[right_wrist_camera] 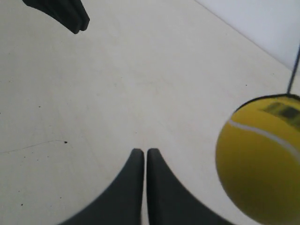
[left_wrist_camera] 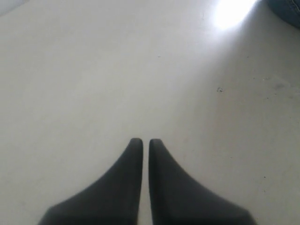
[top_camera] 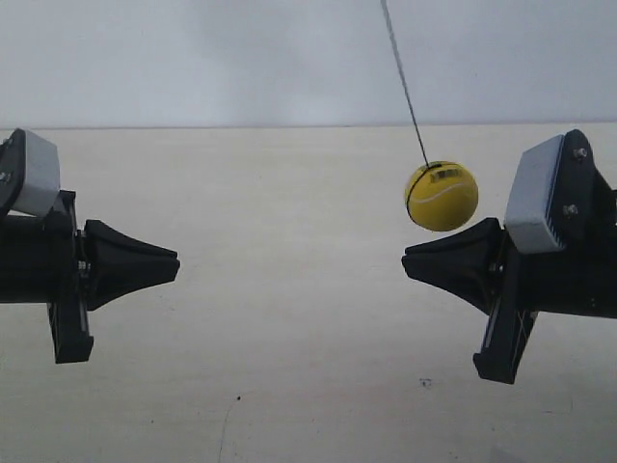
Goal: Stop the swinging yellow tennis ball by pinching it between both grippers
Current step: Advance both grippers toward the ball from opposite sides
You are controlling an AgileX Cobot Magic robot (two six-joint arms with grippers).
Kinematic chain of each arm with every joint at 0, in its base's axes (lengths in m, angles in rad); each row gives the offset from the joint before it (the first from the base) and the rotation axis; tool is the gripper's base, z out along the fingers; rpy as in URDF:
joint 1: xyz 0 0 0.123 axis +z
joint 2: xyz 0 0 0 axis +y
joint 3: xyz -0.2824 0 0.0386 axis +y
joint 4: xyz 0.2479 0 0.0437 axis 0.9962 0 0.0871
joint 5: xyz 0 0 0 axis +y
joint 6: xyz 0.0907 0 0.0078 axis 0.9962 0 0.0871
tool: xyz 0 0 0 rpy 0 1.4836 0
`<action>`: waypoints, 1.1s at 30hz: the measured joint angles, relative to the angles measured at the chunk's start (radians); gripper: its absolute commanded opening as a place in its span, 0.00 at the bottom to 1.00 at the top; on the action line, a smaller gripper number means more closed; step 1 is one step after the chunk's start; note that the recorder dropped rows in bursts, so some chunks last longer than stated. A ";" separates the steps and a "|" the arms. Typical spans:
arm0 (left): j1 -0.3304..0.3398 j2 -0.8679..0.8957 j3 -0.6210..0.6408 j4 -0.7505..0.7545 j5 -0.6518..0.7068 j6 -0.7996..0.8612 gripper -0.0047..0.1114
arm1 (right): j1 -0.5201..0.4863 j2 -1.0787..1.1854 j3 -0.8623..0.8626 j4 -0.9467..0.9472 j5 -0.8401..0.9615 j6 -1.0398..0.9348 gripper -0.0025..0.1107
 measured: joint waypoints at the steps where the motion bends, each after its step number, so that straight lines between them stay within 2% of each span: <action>1: 0.000 0.000 -0.008 -0.005 0.008 0.005 0.08 | 0.000 0.000 0.000 0.003 0.000 -0.007 0.02; 10: 0.000 0.000 -0.074 0.016 0.034 -0.045 0.08 | 0.000 0.000 -0.008 0.018 0.002 -0.020 0.02; 27: 0.000 0.000 -0.076 0.022 0.042 -0.051 0.08 | 0.000 0.000 -0.038 0.031 -0.004 -0.042 0.02; 33: 0.000 0.000 -0.102 0.025 0.042 -0.053 0.08 | 0.000 0.000 -0.049 0.063 0.044 -0.067 0.02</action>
